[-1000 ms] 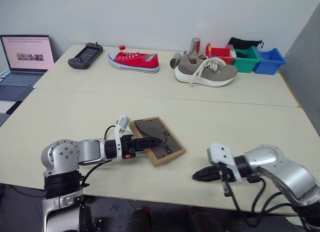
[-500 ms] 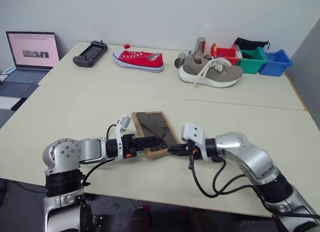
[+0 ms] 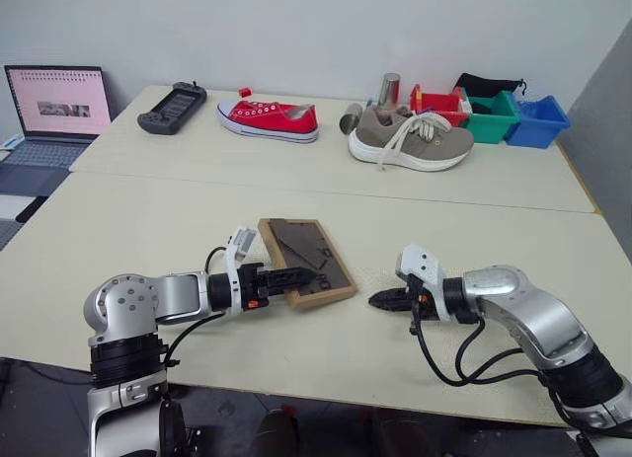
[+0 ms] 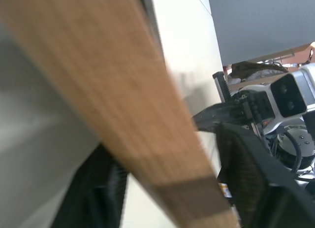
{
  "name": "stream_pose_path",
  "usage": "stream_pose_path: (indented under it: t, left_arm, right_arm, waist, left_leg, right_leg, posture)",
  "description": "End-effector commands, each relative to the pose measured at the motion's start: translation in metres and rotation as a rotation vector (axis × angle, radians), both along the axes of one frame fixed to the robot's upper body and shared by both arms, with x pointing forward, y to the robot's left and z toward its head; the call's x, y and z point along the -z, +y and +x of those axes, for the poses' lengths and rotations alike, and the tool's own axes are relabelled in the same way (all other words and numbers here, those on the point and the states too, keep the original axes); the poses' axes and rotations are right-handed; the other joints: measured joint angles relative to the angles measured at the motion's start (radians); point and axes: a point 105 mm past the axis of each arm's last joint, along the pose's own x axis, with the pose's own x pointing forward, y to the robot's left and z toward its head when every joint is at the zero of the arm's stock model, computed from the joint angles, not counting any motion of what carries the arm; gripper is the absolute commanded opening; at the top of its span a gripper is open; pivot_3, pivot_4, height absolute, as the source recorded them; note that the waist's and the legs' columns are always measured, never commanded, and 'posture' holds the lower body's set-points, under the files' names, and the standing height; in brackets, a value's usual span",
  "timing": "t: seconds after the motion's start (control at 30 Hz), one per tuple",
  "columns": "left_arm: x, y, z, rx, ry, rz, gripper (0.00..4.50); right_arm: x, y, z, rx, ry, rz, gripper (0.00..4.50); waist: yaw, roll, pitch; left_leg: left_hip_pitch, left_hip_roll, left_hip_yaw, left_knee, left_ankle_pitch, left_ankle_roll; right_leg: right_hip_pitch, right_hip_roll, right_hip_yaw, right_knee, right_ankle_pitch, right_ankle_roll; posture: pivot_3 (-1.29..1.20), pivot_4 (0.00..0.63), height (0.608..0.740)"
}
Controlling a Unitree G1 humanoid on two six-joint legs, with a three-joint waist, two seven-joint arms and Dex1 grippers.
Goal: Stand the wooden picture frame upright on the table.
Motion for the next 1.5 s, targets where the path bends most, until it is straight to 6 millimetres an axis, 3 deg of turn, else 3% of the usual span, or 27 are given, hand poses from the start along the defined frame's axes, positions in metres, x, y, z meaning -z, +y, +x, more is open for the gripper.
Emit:
stream_pose_path:
  t: [0.03, 0.13, 0.4, 0.53, 0.6, 0.77, 1.2, 1.4, 1.5]
  left_arm:
    - [-0.012, -0.003, 0.0, 0.02, -0.044, -0.034, 1.81]
    - [-0.015, -0.004, -0.001, 0.031, -0.055, -0.043, 1.31]
    - [-0.024, -0.007, 0.0, 0.045, -0.118, -0.036, 1.31]
    - [-0.05, -0.008, 0.007, 0.08, -0.248, -0.042, 1.31]
    - [-0.062, -0.009, 0.011, 0.089, -0.31, -0.049, 1.31]
    - [-0.073, -0.012, 0.022, 0.117, -0.451, 0.012, 1.31]
    - [-0.079, -0.013, 0.031, 0.163, -0.54, 0.037, 1.31]
    - [-0.078, -0.015, 0.029, 0.18, -0.542, 0.031, 1.31]
    - [-0.077, -0.015, 0.03, 0.179, -0.539, 0.03, 1.31]
  right_arm:
    - [-0.017, -0.002, 0.009, 0.024, -0.071, 0.027, 0.0]
    - [-0.021, -0.006, 0.015, 0.044, -0.079, 0.035, 0.0]
    - [-0.041, -0.018, 0.034, 0.085, -0.104, 0.065, 0.0]
    - [-0.082, -0.017, 0.045, 0.086, -0.092, 0.2, 0.0]
    - [-0.104, -0.008, 0.041, 0.037, -0.035, 0.303, 0.35]
    - [-0.136, 0.012, 0.036, -0.063, -0.001, 0.379, 1.45]
    - [-0.145, 0.047, 0.052, -0.128, -0.066, 0.377, 4.43]
    - [-0.146, 0.062, 0.058, -0.144, -0.095, 0.374, 4.48]
    - [-0.147, 0.072, 0.047, -0.223, -0.089, 0.379, 4.48]
  waist:
    - [0.0, 0.0, 0.0]
    - [-0.001, 0.0, 0.0]
    - [0.0, 0.0, 0.0]
    - [-0.001, 0.0, 0.001]
    - [0.0, 0.0, 0.001]
    - [-0.001, 0.0, 0.001]
    - [-0.002, 0.001, 0.001]
    - [-0.001, 0.001, 0.001]
    - [-0.001, 0.001, 0.001]
  left_leg:
    - [0.0, 0.0, 0.0, 0.0, 0.0, 0.0]
    - [0.0, 0.0, 0.0, 0.0, 0.0, 0.0]
    - [0.0, 0.0, 0.0, 0.0, 0.0, 0.0]
    - [0.0, 0.0, 0.0, 0.0, 0.0, 0.0]
    - [0.0, 0.0, 0.0, 0.0, 0.0, 0.0]
    - [0.0, 0.0, 0.001, -0.001, 0.0, 0.0]
    - [-0.001, 0.001, 0.002, -0.001, 0.0, 0.0]
    - [-0.001, 0.001, 0.002, -0.001, 0.0, 0.0]
    - [-0.001, 0.001, 0.002, -0.001, 0.0, 0.0]
  right_leg:
    - [0.0, 0.0, 0.0, 0.0, 0.0, 0.0]
    - [0.0, 0.0, 0.0, 0.0, 0.0, 0.0]
    - [0.0, 0.0, 0.0, 0.0, 0.0, 0.0]
    - [0.0, 0.0, 0.0, 0.0, 0.0, 0.0]
    - [-0.001, 0.0, 0.0, 0.0, 0.0, 0.0]
    - [0.0, 0.0, 0.0, 0.0, 0.0, 0.0]
    - [-0.003, 0.0, 0.0, 0.0, 0.0, 0.0]
    - [-0.003, 0.0, 0.0, 0.001, 0.0, 0.0]
    - [-0.003, 0.0, 0.0, 0.001, 0.0, 0.0]
  posture:
    - [0.0, 0.15, 0.74]
    - [0.0, 0.15, 0.74]
    - [0.0, 0.15, 0.74]
    - [0.0, 0.15, 0.74]
    - [0.0, 0.15, 0.74]
    - [0.0, 0.15, 0.74]
    - [0.0, 0.15, 0.74]
    - [0.0, 0.15, 0.74]
    - [0.0, 0.15, 0.74]
